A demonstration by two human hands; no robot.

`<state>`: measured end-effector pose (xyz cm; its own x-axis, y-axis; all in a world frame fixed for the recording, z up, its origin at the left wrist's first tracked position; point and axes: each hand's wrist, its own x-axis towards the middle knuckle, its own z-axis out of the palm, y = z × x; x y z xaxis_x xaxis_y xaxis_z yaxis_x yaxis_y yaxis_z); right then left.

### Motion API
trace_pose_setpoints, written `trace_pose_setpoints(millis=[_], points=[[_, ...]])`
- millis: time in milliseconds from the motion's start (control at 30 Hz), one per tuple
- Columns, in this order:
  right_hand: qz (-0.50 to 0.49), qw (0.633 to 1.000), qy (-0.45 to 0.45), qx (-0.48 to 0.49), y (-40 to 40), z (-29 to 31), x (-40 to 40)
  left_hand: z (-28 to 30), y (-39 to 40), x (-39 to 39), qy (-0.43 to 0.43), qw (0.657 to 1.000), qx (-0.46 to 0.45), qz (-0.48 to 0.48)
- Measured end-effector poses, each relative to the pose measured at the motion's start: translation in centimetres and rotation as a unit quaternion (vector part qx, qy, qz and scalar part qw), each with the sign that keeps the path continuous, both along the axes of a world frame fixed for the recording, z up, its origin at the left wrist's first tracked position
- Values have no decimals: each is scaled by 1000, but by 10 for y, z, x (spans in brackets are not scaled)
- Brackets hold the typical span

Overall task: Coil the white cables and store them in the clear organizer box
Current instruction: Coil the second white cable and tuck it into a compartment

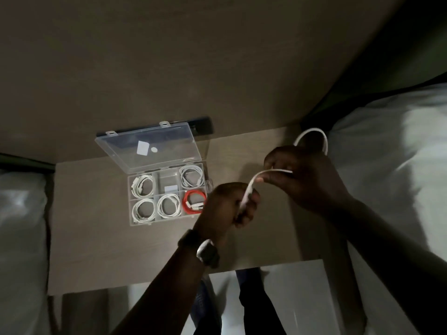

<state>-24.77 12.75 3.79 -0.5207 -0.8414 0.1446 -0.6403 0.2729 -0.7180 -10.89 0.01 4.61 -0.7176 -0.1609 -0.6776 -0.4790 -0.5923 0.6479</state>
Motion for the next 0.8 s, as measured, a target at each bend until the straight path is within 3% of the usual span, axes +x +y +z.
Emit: trace_pose_setpoints(millis=[67, 133, 200, 267, 333, 400, 467, 567, 600, 667, 733, 800], points=[[-23, 999, -23, 22, -8, -5, 1, 9, -4, 6, 40, 985, 160, 47], [-31, 992, -112, 48, -12, -15, 17, 23, -11, 7, 121, 945, 291, 91], [-20, 977, -198, 77, -9, -20, 41, 33, -19, 6, 188, 904, 348, 161], [17, 959, -249, 131, -2, -18, 69, 35, -30, 2, 197, 877, 354, 259], [79, 954, -212, 199, 4, -13, 93, 24, -43, 4, 177, 890, 252, 336], [130, 963, -108, 209, 7, 0, 102, 9, -48, 7, 139, 940, 0, 312], [133, 978, -21, 159, 6, 13, 92, -5, -41, 14, 113, 962, -182, 167], [53, 988, 75, 123, -1, 19, 56, -11, -22, 33, 66, 965, -241, -76], [26, 988, 88, 122, -4, 18, 46, -10, -19, 40, 54, 974, -196, -98], [-5, 987, 83, 139, -11, 10, 38, 0, -21, 47, 72, 995, 10, -70], [3, 984, 69, 164, -21, -2, 51, 12, -28, 47, 136, 963, 232, 0], [19, 985, -23, 171, -32, -7, 82, 15, -34, 44, 178, 920, 333, 103]])
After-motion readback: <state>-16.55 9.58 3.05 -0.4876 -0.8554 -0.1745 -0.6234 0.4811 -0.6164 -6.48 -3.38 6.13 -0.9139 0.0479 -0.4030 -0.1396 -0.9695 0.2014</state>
